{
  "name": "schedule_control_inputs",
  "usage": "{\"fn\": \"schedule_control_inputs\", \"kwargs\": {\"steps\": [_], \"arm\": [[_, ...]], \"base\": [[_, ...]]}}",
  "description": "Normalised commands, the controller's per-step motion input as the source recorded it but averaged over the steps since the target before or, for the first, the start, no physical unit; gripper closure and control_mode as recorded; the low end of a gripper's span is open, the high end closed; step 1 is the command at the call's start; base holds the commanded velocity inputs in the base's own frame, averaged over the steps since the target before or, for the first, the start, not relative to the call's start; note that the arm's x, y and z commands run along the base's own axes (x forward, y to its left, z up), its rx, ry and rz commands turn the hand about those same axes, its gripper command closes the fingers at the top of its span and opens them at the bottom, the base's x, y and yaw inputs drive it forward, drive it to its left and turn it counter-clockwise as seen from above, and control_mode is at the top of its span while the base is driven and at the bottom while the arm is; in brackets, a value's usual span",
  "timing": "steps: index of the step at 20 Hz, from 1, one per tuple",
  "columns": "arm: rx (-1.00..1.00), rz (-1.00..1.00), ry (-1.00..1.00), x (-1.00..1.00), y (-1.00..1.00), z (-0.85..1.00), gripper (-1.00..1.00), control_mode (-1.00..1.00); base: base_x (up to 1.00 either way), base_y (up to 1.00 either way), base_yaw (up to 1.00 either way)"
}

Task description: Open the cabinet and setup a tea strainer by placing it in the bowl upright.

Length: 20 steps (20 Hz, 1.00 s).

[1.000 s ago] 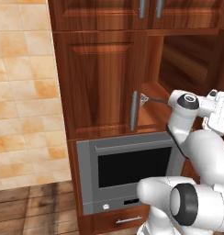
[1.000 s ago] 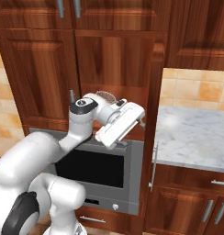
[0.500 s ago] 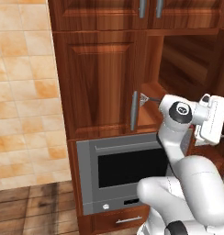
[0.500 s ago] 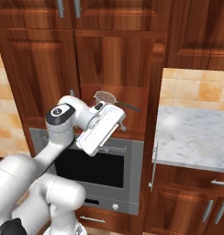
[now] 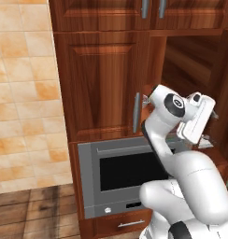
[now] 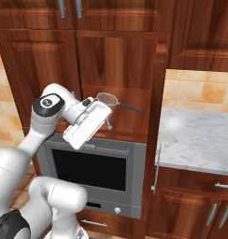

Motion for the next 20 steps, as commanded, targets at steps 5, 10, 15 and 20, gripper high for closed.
{"fn": "schedule_control_inputs", "kwargs": {"steps": [5,10,15,20], "arm": [[0.24,0.31,-0.22,0.67,0.00,0.00,-1.00,-1.00],[0.26,0.55,-0.15,0.62,0.00,0.00,-1.00,-1.00],[0.19,0.62,-0.02,0.55,-0.02,0.00,-1.00,-1.00],[0.21,0.21,0.00,0.01,-0.05,0.00,-1.00,-1.00]], "base": [[0.00,0.00,0.00],[0.00,0.00,0.00],[0.00,0.00,0.00],[0.00,0.00,0.00]]}}
